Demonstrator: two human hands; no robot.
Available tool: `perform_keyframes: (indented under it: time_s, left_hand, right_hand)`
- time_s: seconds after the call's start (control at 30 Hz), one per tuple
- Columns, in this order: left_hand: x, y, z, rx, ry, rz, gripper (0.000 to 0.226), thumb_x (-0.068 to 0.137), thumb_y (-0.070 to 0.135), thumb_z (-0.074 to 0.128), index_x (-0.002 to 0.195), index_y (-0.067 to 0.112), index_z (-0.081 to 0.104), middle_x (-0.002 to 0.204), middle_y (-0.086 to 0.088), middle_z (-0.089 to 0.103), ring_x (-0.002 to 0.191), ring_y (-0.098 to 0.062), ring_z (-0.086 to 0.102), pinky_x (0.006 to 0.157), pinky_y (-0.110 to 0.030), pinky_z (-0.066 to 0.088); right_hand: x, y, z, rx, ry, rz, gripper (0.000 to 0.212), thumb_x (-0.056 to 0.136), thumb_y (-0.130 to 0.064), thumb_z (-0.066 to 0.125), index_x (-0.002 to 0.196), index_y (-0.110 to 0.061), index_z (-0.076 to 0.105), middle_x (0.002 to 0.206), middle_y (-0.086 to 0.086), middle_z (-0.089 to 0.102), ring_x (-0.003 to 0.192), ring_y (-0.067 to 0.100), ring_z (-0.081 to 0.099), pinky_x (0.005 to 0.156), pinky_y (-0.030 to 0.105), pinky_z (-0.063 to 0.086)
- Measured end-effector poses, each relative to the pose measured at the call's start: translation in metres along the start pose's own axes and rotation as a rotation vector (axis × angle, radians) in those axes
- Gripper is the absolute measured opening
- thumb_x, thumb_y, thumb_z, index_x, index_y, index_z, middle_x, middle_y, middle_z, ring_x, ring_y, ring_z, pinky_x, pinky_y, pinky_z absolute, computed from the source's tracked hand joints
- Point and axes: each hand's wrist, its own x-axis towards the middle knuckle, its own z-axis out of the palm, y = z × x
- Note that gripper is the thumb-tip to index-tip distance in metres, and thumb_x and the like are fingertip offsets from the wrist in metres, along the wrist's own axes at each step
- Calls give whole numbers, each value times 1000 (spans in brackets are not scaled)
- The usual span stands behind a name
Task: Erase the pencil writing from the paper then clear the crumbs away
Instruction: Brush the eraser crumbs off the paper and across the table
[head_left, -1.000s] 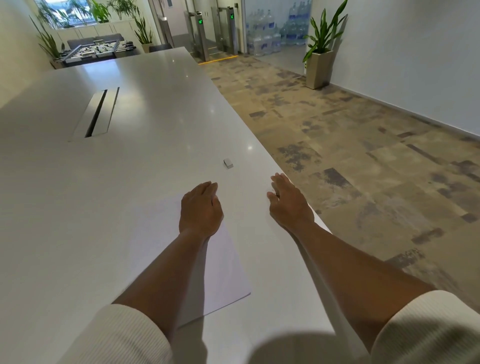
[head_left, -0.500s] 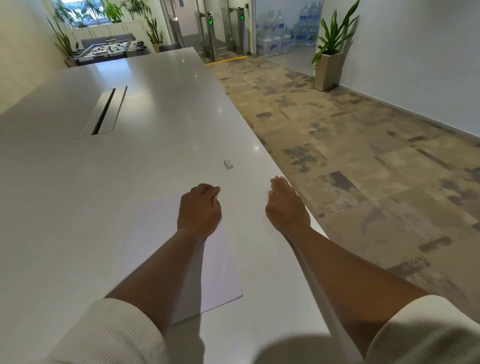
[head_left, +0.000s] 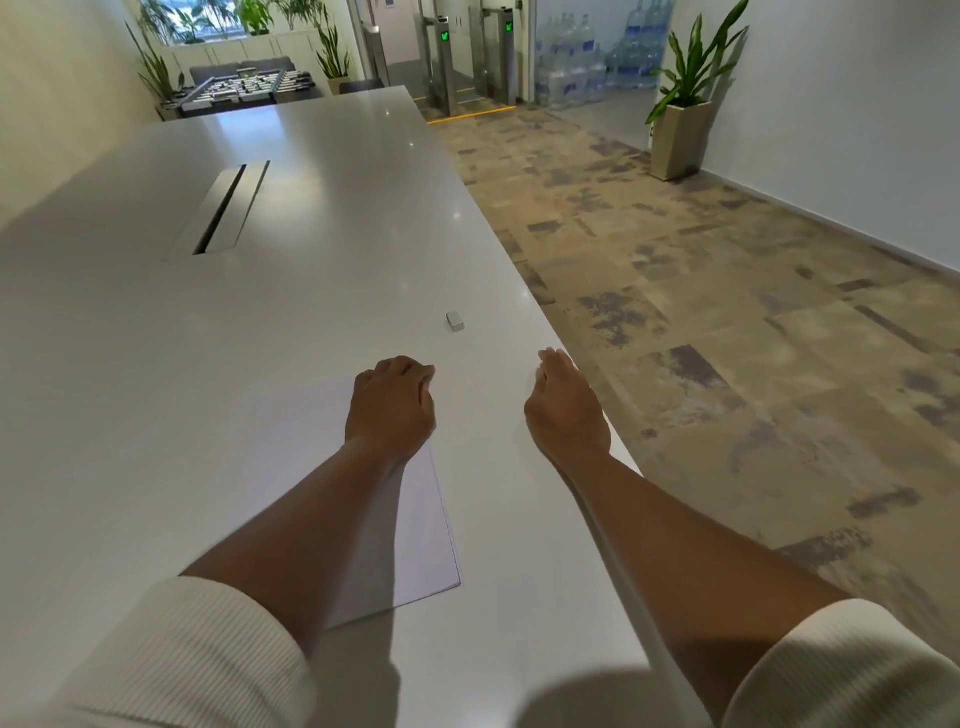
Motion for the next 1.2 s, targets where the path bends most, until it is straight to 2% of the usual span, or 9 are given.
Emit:
perform_keyframes:
  time_s: [0.13,0.23,0.37,0.43,0.5,0.6,0.77,0.97,1.2]
  left_hand:
    - [1,0,0,35,15,28,32,101,14,44,122,18,68,123,1,63,121,-22,52,103,-37,33]
    - [1,3,0,-2,93,80,26,103,16,44,116,18,67,117,1,64,109,-26,57,99,-40,37]
    - [5,22,5,-76,99,102,31,104,20,45,124,19,68,126,2,65,120,-23,56,104,-40,37]
    - [6,33,10,-106,93,116,30,103,20,45,123,20,68,127,4,65,123,-21,54,105,-37,34]
    - [5,43,14,-146,118,114,28,102,18,46,117,19,69,123,4,67,120,-20,56,102,-34,34]
    - [5,54,20,-176,141,132,25,100,16,50,114,15,70,117,0,70,115,-22,60,100,-35,41]
    - [10,65,28,-245,88,83,36,104,21,43,133,17,64,135,1,64,128,-20,54,109,-36,40]
    - [9,70,36,-289,44,6,41,106,19,41,143,15,58,145,-2,58,136,-22,49,115,-36,36]
    - [14,79,40,-268,34,-76,41,105,17,42,143,13,55,145,-4,56,136,-23,48,111,-38,41]
  right_hand:
    - [2,0,-3,165,94,67,39,99,-21,31,133,-27,50,127,1,61,118,24,56,90,31,41]
    - [3,0,-7,281,162,147,40,97,-17,34,131,-28,52,117,7,65,110,24,59,85,28,39]
    - [3,2,-14,319,217,181,43,93,-9,34,128,-21,55,109,9,65,102,25,61,80,26,42]
    - [1,2,-16,324,183,146,39,93,-9,35,121,-22,59,114,6,66,109,23,61,83,27,45]
    - [-2,4,-15,279,131,71,33,96,-12,40,118,-19,63,129,4,62,124,21,54,97,33,47]
    - [-4,7,-12,105,19,-53,31,96,-26,46,118,-15,65,148,0,46,143,15,33,110,36,35]
    - [-4,6,-11,-70,-70,-90,46,88,-52,55,122,-22,59,141,1,48,136,18,39,103,43,44]
    - [-4,8,-9,-9,-33,-41,44,98,-28,44,141,-21,47,157,-4,34,148,8,20,117,35,25]
    - [5,11,-10,-7,-56,23,71,82,-57,65,141,-22,46,146,-1,48,137,20,42,111,36,34]
